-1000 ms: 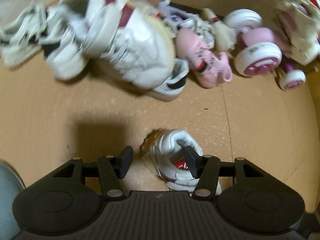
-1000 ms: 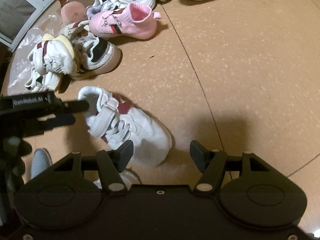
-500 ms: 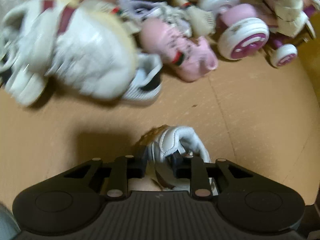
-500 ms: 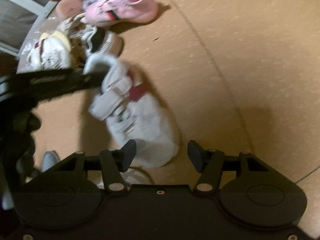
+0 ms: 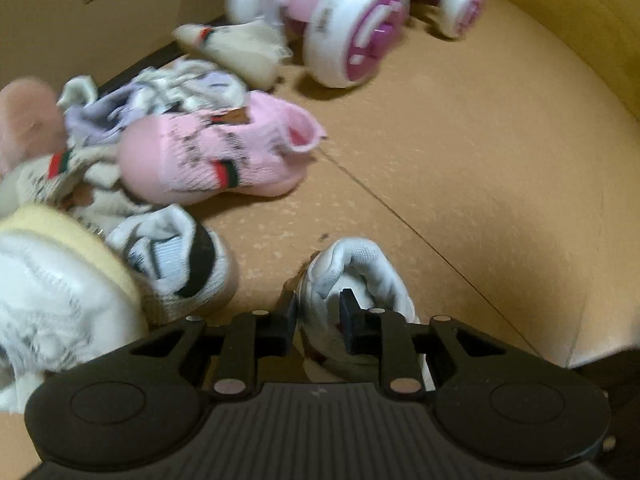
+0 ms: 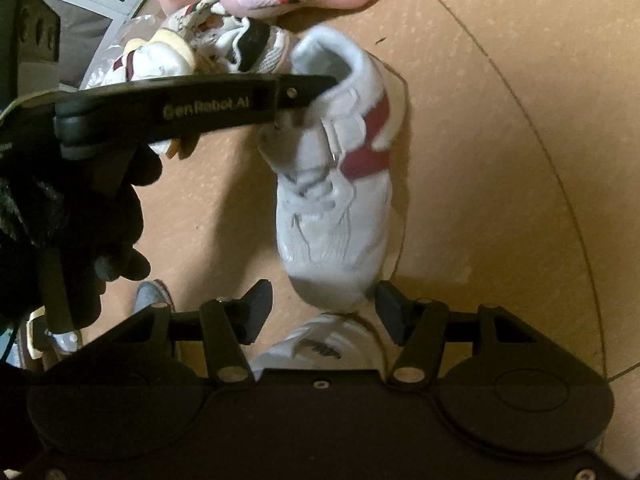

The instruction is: Organize scattered shoes

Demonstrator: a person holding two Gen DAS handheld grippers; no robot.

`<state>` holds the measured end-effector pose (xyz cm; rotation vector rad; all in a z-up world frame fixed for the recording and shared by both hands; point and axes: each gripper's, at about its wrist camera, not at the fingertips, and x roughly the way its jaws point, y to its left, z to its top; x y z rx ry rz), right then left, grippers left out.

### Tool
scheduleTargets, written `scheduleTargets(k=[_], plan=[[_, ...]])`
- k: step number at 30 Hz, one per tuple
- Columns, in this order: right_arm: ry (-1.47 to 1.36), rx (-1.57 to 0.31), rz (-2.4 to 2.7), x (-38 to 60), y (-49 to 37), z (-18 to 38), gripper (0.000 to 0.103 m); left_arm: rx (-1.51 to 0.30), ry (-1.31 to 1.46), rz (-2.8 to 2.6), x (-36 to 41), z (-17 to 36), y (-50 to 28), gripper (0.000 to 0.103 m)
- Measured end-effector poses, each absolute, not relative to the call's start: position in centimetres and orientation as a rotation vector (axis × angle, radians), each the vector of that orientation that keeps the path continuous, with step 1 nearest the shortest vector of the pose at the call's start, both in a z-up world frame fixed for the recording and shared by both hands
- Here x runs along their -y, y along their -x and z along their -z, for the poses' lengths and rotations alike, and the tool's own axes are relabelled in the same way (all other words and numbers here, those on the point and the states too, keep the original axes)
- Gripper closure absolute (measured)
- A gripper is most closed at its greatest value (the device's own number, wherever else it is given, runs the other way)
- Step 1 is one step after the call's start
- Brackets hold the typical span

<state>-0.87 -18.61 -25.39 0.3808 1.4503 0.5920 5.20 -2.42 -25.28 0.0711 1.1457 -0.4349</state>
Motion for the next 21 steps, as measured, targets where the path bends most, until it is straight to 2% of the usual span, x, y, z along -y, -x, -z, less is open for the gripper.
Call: scheduleTargets(k=[6, 7, 8, 9, 10, 15, 21], plan=[[-0.373, -1.429, -0.495, 20.4, 0.5, 23.7, 0.043, -1.134, -0.073, 0.352, 2.8, 24.9, -4.1, 0.079], [-0.370, -1.426, -0.468, 20.8, 0.4, 23.3, 0.043, -1.138, -0.066, 0.336, 2.7, 24.7, -3.8, 0.072], [-0.368, -1.422, -0.442, 21.3, 0.2, 22.9, 0.042, -1.143, -0.058, 0.321, 2.6, 24.4, -3.6, 0.055], [-0.365, -1.418, -0.416, 21.8, 0.1, 22.4, 0.039, -1.147, -0.051, 0.308, 2.5, 24.2, -3.4, 0.047], [-0.353, -1.415, -0.395, 22.1, 0.1, 21.7, 0.039, -1.151, -0.047, 0.307, 2.4, 24.0, -3.3, 0.045], [-0.259, -1.379, -0.358, 22.7, -0.4, 17.4, 0.033, -1.159, 0.002, 0.290, 1.2, 21.6, -1.3, 0.044], [-0.151, -1.282, -0.400, 22.8, -1.1, 9.4, 0.032, -1.135, 0.051, 0.240, -2.2, 17.1, 0.4, 0.044]])
